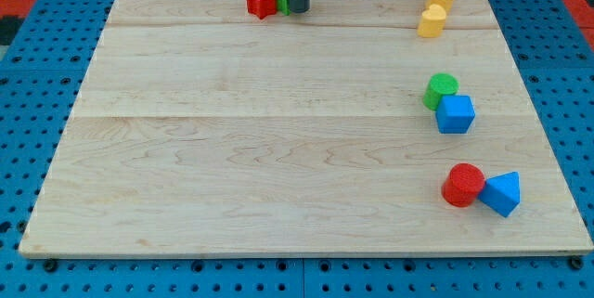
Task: Move the green circle to the bottom of the green star
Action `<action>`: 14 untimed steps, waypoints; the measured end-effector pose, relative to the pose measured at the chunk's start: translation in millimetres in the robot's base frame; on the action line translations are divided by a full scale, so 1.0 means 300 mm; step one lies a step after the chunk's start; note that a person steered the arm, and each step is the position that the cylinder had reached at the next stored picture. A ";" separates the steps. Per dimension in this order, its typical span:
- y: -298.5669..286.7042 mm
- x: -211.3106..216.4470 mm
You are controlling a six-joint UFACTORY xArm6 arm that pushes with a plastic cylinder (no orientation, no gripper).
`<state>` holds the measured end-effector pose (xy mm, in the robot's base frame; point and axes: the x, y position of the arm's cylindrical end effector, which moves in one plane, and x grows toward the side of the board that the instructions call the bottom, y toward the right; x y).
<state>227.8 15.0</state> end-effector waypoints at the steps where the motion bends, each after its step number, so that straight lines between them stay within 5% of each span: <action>1: 0.228 0.126; 4: 0.766 0.548; 5: 0.721 0.642; 8: 0.051 0.486; 12: -0.262 0.634; 13: -0.494 0.637; 14: -0.457 0.442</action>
<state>360.2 -122.2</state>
